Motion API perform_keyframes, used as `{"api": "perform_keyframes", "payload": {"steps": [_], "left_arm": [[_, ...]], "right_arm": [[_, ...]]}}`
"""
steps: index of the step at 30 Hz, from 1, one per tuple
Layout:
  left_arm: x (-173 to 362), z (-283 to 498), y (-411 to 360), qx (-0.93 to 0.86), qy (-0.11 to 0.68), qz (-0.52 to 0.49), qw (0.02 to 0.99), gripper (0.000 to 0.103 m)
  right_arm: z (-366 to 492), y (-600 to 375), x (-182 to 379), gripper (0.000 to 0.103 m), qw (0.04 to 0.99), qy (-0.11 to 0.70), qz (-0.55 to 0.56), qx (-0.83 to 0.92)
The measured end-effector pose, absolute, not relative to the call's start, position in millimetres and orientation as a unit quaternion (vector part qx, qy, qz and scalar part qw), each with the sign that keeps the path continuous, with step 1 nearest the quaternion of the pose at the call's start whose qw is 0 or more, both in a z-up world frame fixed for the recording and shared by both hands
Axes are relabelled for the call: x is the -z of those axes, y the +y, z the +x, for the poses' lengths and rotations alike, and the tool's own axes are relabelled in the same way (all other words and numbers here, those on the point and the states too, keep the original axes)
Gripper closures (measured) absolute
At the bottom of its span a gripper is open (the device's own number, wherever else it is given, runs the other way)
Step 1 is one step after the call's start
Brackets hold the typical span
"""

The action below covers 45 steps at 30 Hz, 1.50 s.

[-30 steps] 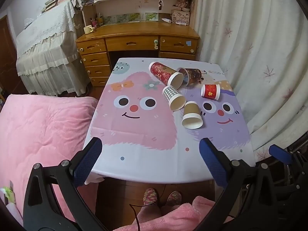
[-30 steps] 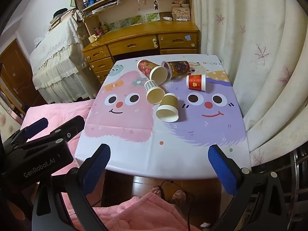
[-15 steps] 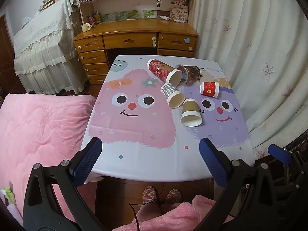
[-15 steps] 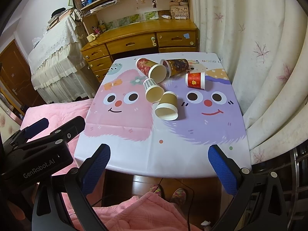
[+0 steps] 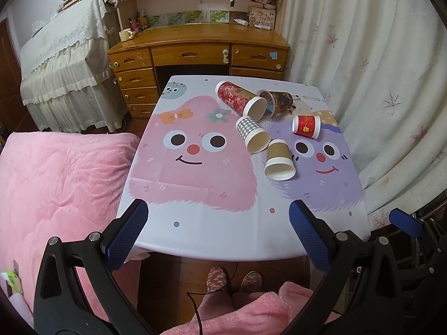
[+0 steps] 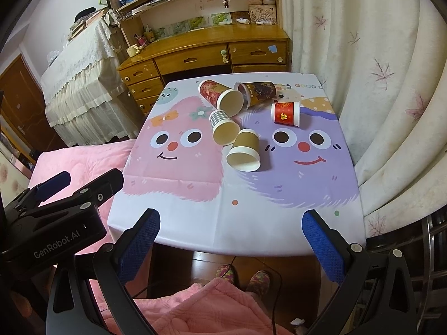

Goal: Flip cup upright
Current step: 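Move the left tool toward the large red patterned cup lying on its side, then close the left gripper around the large red cup's body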

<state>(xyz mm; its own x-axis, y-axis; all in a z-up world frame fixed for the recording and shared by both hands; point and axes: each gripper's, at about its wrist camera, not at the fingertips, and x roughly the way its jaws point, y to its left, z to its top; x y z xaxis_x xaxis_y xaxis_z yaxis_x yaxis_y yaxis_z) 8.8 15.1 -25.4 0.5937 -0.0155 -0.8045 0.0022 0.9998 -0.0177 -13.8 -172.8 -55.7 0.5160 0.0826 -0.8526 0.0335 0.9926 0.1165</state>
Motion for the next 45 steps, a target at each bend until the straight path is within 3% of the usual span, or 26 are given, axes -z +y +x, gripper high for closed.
{"api": "perform_keyframes", "payload": {"steps": [21,45], "left_arm": [[40.0,23.0,19.9,0.032,0.471,0.007,0.881,0.002],[60.9,92.3,56.2,0.153,0.494,0.065,0.854,0.003]], "right_arm": [[13.7,-160.0,81.1,0.000,0.841,0.539,0.046,0.006],[36.7,-140.9,104.5,0.000,0.851,0.514,0.033,0.103]]}}
